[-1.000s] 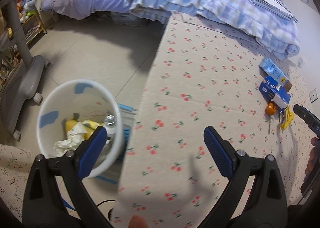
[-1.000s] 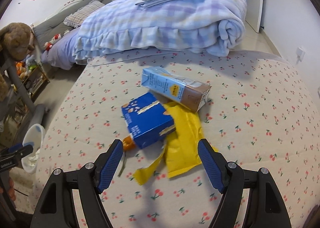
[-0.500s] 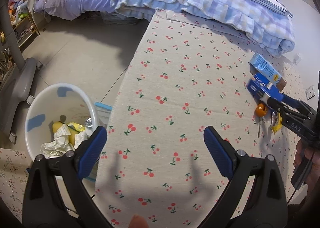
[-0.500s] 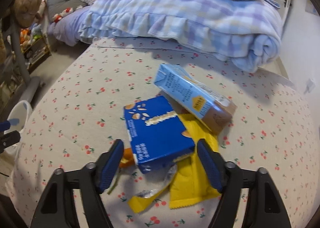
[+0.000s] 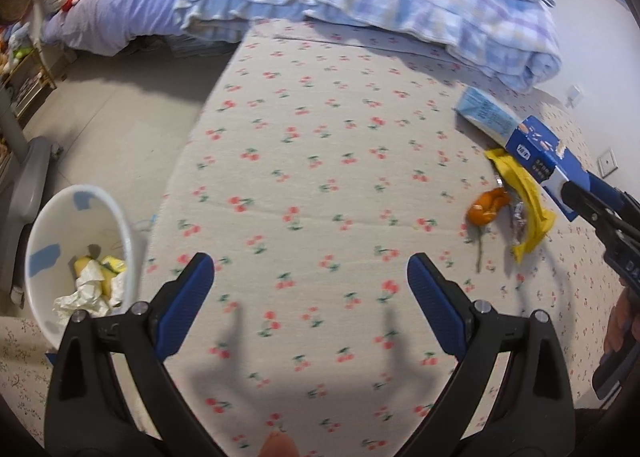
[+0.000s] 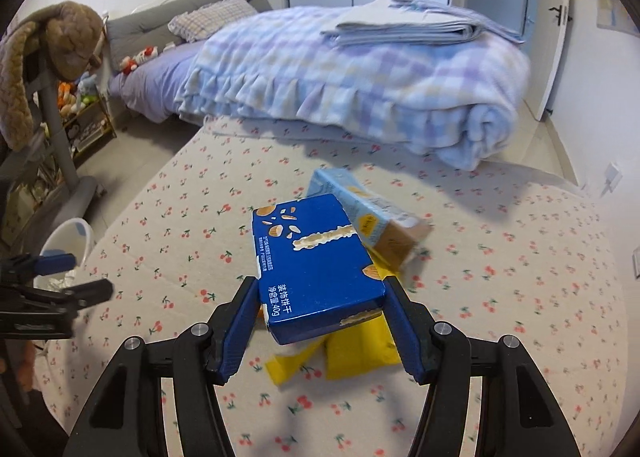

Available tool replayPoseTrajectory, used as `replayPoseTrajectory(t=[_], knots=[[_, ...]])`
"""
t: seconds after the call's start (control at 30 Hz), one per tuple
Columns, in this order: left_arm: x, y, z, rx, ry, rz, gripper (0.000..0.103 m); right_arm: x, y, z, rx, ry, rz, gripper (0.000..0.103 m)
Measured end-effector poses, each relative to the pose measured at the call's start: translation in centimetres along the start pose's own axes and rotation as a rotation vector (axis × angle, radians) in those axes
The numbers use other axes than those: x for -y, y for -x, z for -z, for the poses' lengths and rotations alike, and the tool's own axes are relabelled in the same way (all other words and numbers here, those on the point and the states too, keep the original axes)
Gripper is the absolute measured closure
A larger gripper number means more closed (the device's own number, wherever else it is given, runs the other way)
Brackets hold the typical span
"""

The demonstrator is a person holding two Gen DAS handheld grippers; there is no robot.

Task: Collect trash
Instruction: 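Grasp the blue snack box with the right tool while the left tool grasps the orange snack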

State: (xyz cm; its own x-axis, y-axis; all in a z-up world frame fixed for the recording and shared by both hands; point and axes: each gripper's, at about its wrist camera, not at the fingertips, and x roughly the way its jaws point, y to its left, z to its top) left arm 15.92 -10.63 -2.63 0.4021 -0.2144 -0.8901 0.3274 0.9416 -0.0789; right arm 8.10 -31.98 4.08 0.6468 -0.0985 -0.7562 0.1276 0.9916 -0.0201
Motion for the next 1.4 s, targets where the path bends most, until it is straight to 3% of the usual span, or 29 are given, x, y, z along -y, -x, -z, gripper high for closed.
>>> replayPoseTrajectory(t=[0.3,0.4,0.63,0.8,0.87,0.93,1.1,1.4], knots=[[5.0,-1.3,-1.3,0.062,-0.058,0.134,0.007,4.6,2.2,2.0,0.007,-0.071,0.045,0.04],[6.7,-2.0,-1.6,0.07,-0.085,0.194,0.014,6.2,2.5,2.7,-0.002,-0.096,0.061,0.04],[10.2,-3.9,-1.6,0.054,-0.188,0.256,0.038,9.1,2.4,4.0,-0.025,-0.144,0.079,0.04],[11.7,-4.7,-1.6,0.054,-0.232,0.297,0.048,9.8,2.1,4.6,-0.045,-0.15,0.081,0.04],[12.3,-4.9,-1.6,0.049,-0.249,0.296,0.055,10.0,2.0,4.8,-0.049,-0.15,0.081,0.04],[12.8,-5.5,-1.5,0.029,-0.266,0.279,0.075,10.1,2.1,5.0,-0.051,-0.149,0.083,0.04],[13.2,-5.6,-1.2,0.038,-0.286,0.258,0.08,10.3,2.4,5.2,-0.049,-0.155,0.084,0.04],[11.3,-3.9,-0.9,0.044,-0.216,0.247,0.085,9.4,3.6,4.7,-0.025,-0.144,0.077,0.04]])
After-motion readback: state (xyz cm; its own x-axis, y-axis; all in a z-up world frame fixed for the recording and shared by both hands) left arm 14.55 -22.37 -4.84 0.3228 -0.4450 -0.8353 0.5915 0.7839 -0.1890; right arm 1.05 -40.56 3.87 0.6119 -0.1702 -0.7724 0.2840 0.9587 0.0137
